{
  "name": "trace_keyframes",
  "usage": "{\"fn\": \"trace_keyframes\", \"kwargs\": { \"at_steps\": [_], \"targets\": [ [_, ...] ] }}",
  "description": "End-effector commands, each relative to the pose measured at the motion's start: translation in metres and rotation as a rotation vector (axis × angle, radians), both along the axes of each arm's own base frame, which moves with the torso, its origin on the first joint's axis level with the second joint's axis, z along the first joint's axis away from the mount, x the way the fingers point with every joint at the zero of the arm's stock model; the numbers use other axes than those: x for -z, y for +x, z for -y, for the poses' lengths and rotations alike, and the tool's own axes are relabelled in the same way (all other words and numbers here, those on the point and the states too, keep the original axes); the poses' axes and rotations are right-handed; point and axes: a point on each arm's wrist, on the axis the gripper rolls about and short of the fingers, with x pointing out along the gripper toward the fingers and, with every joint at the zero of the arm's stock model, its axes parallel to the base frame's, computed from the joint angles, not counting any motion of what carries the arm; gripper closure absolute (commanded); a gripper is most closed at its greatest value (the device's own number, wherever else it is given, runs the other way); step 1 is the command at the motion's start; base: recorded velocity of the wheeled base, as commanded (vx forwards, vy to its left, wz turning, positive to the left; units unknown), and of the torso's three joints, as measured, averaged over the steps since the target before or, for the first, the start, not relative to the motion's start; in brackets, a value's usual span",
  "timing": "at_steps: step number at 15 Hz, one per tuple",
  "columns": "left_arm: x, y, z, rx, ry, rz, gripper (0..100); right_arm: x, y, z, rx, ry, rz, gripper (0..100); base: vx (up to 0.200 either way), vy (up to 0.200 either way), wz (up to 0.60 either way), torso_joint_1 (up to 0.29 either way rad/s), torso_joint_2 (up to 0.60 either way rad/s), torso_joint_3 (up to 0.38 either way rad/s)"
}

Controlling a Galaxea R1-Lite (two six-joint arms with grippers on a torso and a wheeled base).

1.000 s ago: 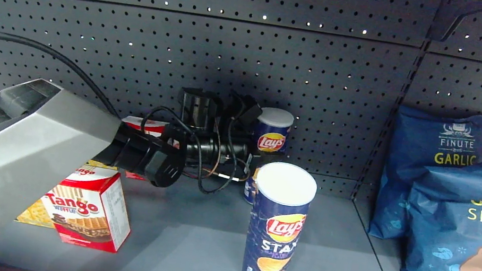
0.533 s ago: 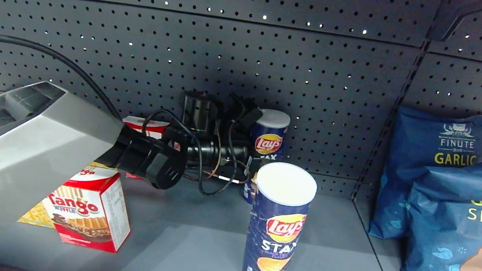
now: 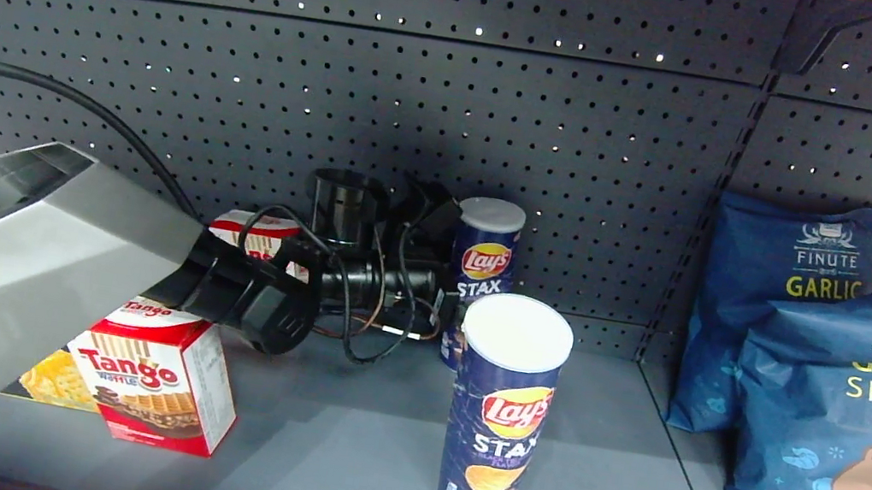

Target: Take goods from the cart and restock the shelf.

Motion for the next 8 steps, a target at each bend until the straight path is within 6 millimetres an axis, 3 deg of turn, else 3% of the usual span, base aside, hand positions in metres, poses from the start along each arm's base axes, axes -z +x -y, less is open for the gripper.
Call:
{"fn": "trace_keyframes", "kwargs": {
  "at_steps": [1, 8],
  "targets": [
    [-0.014, -0.008, -0.012, -0.016, -0.007, 0.016, 0, 0.000, 0.000, 0.000, 0.000, 0.000, -0.002, 0, 0.000, 0.000, 0.00, 0.000, 0.00, 0.000],
    [-0.034, -0.040, -0.038, -0.038, -0.004, 0.015, 0, 0.000, 0.000, 0.000, 0.000, 0.000, -0.002, 0, 0.000, 0.000, 0.00, 0.000, 0.00, 0.000]
  ]
}}
